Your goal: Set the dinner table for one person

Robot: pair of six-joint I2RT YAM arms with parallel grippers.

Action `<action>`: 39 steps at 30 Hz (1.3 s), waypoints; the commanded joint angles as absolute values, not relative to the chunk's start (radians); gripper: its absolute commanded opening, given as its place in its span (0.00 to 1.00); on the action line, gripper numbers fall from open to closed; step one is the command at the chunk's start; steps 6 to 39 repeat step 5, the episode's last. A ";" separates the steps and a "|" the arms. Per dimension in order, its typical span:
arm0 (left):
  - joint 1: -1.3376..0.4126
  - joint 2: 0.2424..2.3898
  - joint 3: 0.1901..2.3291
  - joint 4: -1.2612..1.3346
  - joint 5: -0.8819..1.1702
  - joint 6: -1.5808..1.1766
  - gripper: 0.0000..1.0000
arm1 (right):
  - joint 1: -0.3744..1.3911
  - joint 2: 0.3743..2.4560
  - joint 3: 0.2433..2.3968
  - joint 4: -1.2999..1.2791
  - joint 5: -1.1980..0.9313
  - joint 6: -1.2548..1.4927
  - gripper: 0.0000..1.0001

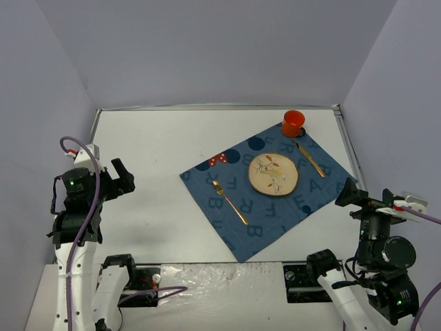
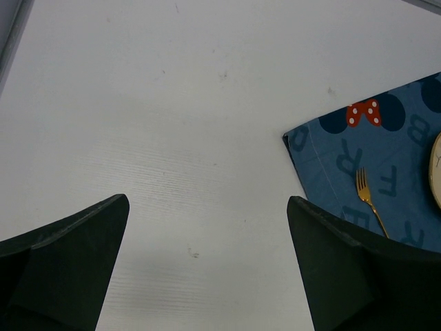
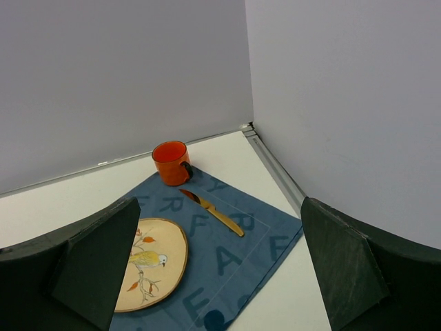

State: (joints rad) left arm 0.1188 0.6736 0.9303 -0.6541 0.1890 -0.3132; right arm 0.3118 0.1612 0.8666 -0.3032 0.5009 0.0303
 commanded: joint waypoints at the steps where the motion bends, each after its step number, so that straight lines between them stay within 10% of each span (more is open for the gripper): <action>1: 0.117 0.683 0.941 -0.594 0.165 -0.287 0.97 | 0.339 0.180 0.864 -0.213 0.545 0.035 1.00; 39: 0.115 0.684 0.942 -0.597 0.166 -0.287 0.97 | 0.353 0.202 0.870 -0.202 0.545 0.035 1.00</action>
